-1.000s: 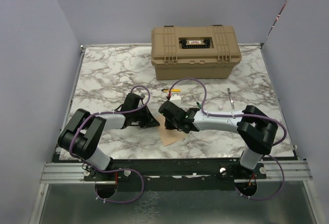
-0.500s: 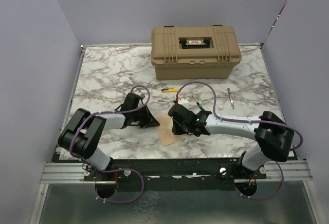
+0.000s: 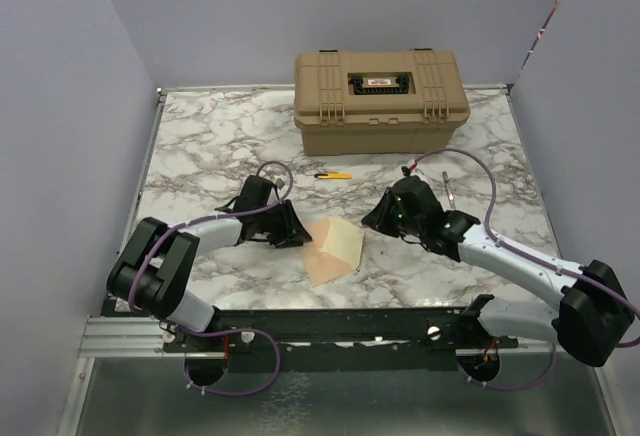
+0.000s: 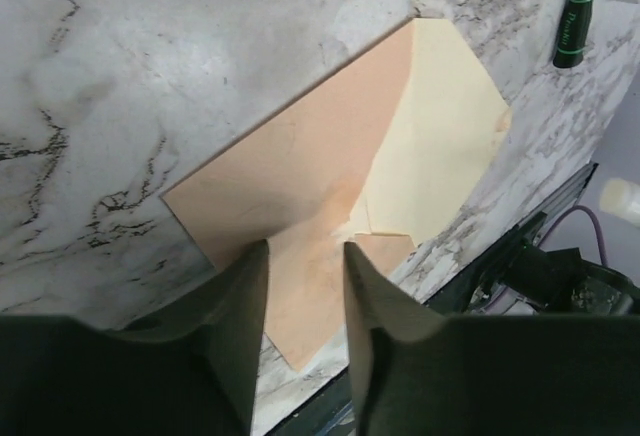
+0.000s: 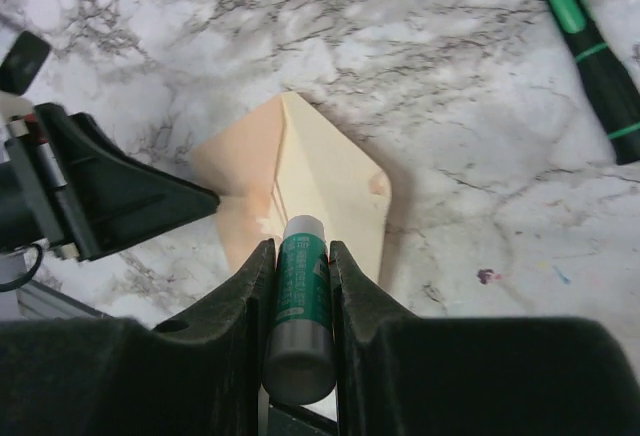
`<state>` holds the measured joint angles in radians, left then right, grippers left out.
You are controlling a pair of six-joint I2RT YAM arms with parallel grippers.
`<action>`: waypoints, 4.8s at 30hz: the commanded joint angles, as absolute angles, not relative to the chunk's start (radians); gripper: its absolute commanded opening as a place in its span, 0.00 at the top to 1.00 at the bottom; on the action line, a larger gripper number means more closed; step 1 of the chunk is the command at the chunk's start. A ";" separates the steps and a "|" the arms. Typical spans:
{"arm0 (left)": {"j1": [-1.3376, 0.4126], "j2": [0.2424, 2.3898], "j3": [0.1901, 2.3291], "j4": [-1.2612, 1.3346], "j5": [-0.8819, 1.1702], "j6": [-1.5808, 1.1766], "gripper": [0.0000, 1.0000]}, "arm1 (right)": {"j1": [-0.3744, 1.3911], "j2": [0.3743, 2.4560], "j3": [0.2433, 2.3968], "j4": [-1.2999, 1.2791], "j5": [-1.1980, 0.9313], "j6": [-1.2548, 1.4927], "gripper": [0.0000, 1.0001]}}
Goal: Place the letter into the envelope and seal it
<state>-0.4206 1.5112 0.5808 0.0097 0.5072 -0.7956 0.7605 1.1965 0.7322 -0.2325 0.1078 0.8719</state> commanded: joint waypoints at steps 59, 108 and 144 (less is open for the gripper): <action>-0.414 1.362 0.703 -0.268 0.421 -0.660 0.01 | 0.212 1.062 0.362 -0.199 0.195 1.141 0.34; -0.495 1.528 0.658 -0.198 0.370 -0.678 1.00 | 0.616 1.525 0.535 0.272 -0.386 0.923 0.91; -0.491 1.583 0.762 -0.026 0.478 -0.762 1.00 | 0.964 1.769 0.855 -0.119 0.124 0.530 0.81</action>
